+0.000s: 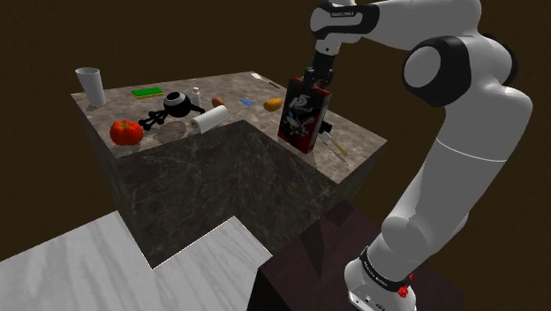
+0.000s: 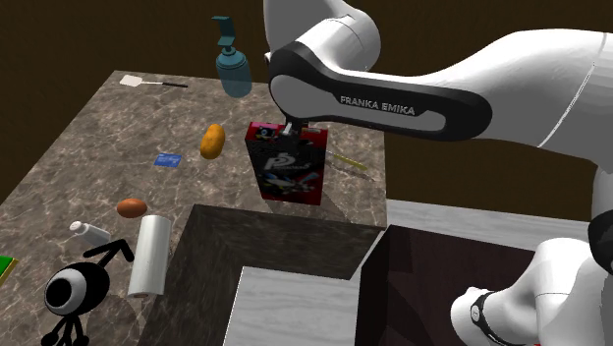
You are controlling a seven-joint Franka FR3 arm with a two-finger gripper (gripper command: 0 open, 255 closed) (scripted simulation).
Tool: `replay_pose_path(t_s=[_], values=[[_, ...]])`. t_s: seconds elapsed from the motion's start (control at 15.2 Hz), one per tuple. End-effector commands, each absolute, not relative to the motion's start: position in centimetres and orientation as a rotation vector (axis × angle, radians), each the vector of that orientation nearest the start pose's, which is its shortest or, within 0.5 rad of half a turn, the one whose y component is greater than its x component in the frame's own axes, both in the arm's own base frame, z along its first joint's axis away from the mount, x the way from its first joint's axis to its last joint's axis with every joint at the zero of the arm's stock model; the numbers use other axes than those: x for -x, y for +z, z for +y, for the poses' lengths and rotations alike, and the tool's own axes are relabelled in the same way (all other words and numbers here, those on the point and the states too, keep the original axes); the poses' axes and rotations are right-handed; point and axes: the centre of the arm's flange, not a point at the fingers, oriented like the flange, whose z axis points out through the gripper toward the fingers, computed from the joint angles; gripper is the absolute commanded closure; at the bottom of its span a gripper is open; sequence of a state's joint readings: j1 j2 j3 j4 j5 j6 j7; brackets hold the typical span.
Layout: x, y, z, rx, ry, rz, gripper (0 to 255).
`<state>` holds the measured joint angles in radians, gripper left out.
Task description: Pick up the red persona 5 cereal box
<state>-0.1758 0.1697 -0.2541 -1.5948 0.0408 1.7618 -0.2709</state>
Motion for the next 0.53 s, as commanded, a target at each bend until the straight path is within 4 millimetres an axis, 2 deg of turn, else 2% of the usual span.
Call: replay_pose_path(t_s=[0.0, 0.46], values=[[-56.37, 53.25, -24.32, 3.134, -0.001, 0.257, 255], [-56.48, 53.26, -24.31, 3.134, -0.002, 0.257, 255]])
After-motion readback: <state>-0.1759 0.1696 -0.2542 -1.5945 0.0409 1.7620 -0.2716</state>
